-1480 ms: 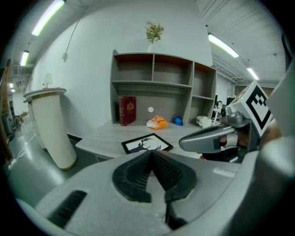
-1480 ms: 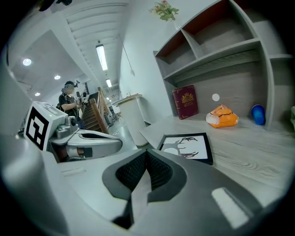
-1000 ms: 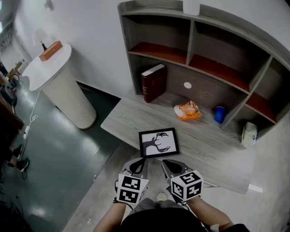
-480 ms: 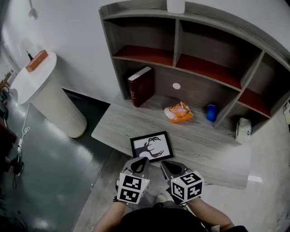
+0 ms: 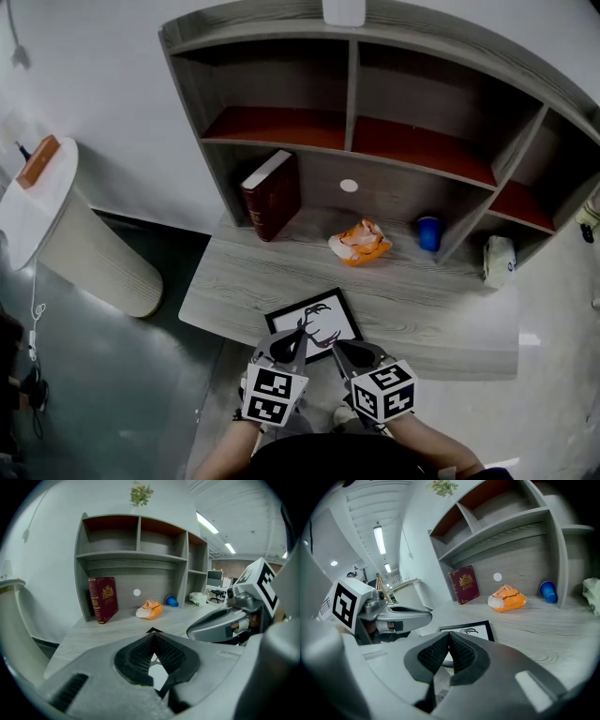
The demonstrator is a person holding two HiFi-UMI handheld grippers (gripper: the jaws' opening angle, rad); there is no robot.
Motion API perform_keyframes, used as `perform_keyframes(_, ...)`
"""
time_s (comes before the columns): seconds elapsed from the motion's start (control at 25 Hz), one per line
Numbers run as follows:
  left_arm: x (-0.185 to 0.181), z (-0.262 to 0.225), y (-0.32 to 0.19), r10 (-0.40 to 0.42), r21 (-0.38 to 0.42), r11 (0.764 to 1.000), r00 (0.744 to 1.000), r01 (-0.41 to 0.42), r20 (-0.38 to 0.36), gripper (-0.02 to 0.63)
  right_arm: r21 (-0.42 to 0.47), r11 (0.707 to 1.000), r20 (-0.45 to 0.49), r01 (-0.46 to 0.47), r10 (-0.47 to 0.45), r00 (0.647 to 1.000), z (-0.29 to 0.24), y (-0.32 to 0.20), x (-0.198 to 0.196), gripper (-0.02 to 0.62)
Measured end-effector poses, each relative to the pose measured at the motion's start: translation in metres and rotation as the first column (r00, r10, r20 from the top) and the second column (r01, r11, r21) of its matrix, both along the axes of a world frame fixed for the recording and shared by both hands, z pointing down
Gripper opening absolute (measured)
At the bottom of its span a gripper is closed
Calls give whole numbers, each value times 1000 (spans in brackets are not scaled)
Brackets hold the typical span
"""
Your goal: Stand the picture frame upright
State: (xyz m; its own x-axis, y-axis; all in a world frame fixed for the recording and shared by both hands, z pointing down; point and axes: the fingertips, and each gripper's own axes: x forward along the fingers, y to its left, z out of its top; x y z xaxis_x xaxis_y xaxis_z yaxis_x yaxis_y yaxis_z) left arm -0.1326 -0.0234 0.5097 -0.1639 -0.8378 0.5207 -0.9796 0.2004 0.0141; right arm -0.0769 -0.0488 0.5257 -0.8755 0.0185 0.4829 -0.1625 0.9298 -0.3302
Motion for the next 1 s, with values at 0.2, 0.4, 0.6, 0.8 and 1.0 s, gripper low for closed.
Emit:
perform_keyframes(0.2, -19, 4, -9, 81, -13, 997, 997, -81, -18, -3, -5, 999, -18, -47, 47, 999, 2, -7, -23, 0)
perform_keyframes(0.4, -33, 9, -18, 143, -32, 989, 989, -144, -30, -3, -15, 996, -41, -83, 82, 996, 7, -9, -35, 0)
perform_keyframes(0.6, -42, 16, -27, 220, -56, 974, 975, -221, -23, -3, -30, 989, -50, -144, 142, 989, 10, -16, -46, -2)
perform_keyframes(0.8, -52, 21, -36, 298, -72, 952, 954, -299, -21, -3, -26, 977, -67, -211, 209, 976, 13, -23, -50, -2)
perform_keyframes(1.0, -55, 32, -43, 383, -88, 918, 922, -387, -58, -3, -26, 954, -94, -297, 294, 951, 20, -29, -51, 0)
